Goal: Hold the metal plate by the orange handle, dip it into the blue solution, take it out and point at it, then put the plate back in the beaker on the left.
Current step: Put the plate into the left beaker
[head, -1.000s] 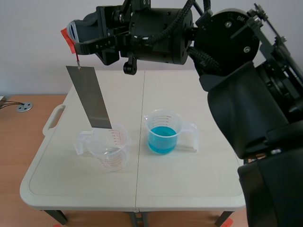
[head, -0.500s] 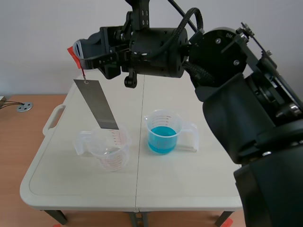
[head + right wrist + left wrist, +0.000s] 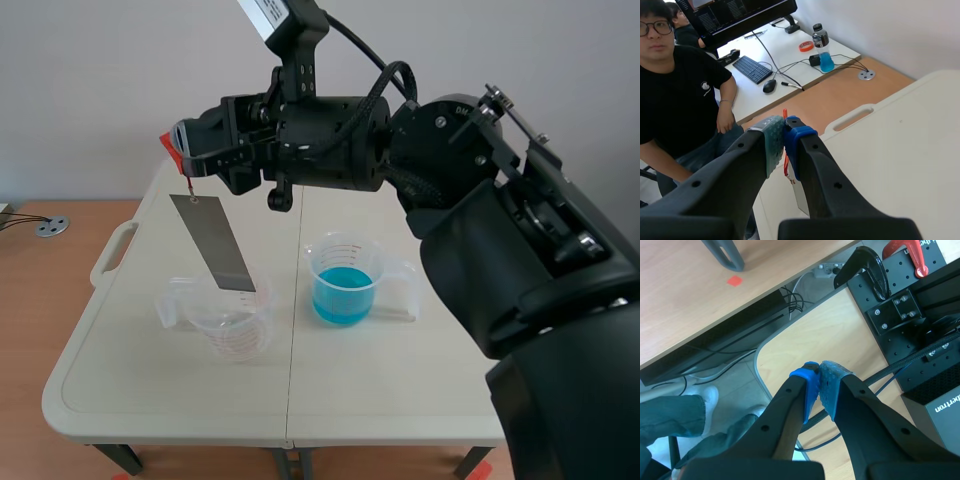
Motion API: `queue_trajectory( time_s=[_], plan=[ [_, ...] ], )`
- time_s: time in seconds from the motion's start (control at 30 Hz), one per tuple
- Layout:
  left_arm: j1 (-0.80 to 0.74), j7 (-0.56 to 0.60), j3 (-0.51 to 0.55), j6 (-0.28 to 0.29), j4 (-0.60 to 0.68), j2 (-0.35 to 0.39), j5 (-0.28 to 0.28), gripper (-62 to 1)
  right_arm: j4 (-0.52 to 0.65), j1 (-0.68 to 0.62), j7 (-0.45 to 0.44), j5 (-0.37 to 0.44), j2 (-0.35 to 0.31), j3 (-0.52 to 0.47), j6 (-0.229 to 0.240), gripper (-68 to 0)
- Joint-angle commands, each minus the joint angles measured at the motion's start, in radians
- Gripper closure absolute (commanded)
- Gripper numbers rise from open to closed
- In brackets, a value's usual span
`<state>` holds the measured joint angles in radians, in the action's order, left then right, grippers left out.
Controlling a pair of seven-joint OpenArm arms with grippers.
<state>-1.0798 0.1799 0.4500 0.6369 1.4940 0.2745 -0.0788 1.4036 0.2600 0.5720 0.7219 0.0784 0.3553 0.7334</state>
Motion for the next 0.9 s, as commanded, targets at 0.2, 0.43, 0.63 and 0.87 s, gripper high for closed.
queue_trajectory(
  time_s=[0.2,0.43,0.63,0.87],
  plan=[
    [0.000,0.006,0.010,0.002,0.006,0.003,0.007,-1.5,-0.084,0.022,-0.048,-0.002,0.016,0.000,0.012,-1.4],
    [0.000,0.006,0.010,0.002,0.006,0.003,0.007,-1.5,-0.151,0.022,-0.089,-0.043,0.016,0.006,0.012,-1.4],
    [0.000,0.006,0.010,0.002,0.006,0.003,0.007,-1.5,-0.192,0.022,-0.113,-0.067,0.016,0.033,0.012,-1.4],
    [0.000,0.004,0.010,0.002,0.006,0.003,0.007,-1.5,-0.197,0.022,-0.124,-0.069,0.016,0.033,0.012,-1.4]
  ],
)
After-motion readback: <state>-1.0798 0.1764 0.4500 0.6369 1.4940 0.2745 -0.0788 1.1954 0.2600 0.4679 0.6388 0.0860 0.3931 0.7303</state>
